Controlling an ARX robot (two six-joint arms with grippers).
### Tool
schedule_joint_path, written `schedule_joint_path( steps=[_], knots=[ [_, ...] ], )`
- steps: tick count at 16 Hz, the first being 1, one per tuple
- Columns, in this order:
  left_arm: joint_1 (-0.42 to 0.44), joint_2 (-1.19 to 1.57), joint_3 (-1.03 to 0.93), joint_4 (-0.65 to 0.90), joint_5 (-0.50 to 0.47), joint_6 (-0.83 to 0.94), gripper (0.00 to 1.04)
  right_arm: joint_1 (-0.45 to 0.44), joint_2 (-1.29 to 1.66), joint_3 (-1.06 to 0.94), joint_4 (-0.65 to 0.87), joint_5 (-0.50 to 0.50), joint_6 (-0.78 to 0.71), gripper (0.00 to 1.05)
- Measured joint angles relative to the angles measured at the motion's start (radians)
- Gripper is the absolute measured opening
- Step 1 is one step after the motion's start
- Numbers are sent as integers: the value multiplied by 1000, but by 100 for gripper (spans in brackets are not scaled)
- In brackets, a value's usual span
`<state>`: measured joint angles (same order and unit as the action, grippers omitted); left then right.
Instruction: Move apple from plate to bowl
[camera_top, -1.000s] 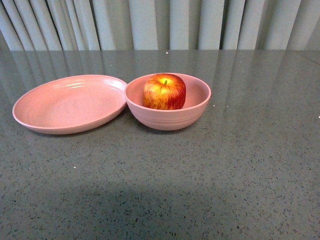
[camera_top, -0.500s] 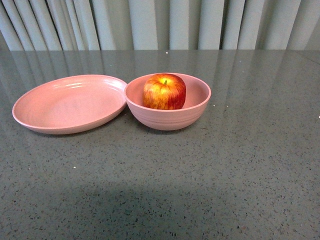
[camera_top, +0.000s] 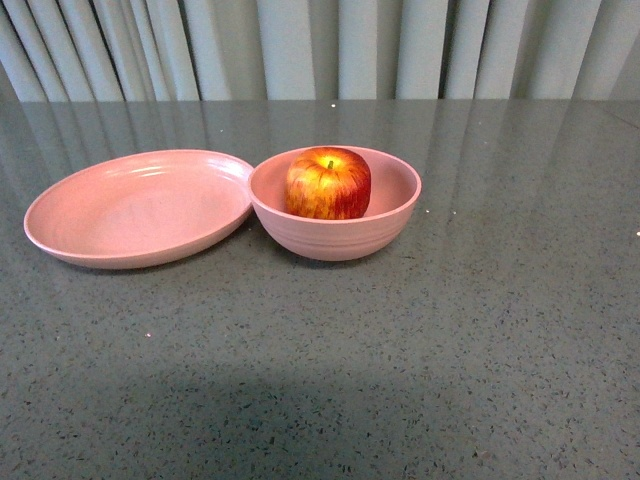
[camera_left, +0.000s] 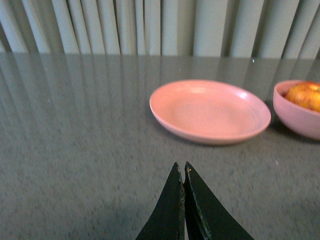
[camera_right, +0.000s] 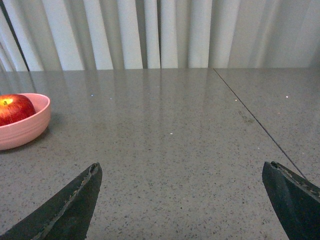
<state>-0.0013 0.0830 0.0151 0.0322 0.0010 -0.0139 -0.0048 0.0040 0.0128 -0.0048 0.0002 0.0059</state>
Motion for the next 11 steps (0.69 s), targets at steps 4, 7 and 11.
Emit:
schedule_joint_path(
  steps=[4,7,11],
  knots=[
    [0,-74,0,-20,0,1,1,0,0,0,0,0,0,98],
    [0,-73,0,-40,-2,1,1,0,0,0,1,0,0,98],
    [0,-73,0,-36,-1,1,1,0,0,0,0,0,0,98]
  ],
)
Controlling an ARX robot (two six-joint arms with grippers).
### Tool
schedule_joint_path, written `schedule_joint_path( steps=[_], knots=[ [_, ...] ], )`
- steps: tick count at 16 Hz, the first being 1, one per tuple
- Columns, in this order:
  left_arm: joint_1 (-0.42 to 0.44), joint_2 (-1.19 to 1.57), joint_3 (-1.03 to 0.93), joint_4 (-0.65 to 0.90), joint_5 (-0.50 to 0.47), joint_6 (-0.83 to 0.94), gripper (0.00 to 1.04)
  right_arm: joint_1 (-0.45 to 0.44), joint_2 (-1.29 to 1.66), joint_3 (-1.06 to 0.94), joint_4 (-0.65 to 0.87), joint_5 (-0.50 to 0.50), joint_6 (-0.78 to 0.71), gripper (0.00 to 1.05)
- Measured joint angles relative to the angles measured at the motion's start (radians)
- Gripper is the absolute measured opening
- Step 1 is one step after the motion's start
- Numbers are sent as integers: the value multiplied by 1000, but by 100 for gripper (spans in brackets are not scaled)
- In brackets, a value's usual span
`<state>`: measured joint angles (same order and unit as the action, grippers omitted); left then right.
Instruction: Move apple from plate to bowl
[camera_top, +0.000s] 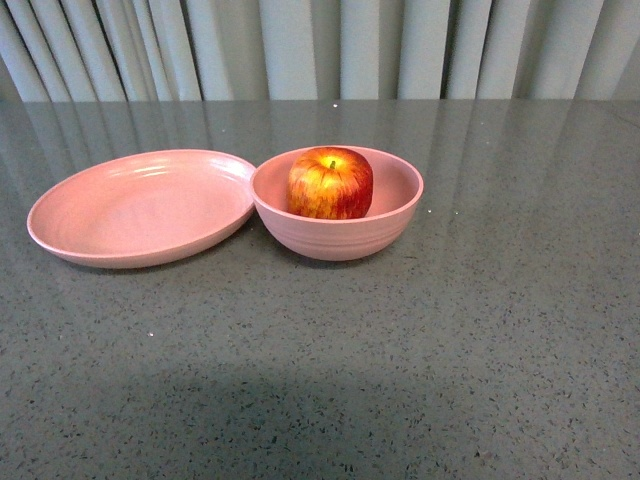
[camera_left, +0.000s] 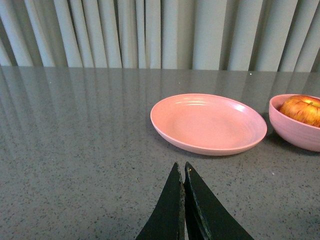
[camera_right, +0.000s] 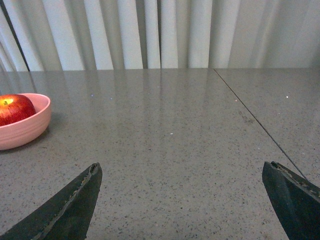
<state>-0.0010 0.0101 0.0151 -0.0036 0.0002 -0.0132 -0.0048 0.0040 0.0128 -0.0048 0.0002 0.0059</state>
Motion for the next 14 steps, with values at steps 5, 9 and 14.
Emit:
schedule_joint_path(
  steps=[5,9,14],
  knots=[
    [0,0,0,0,0,0,35,0,0,0,0,0,0,98],
    [0,0,0,0,0,-1,79,0,0,0,1,0,0,98],
    [0,0,0,0,0,2,98,0,0,0,1,0,0,98]
  ],
)
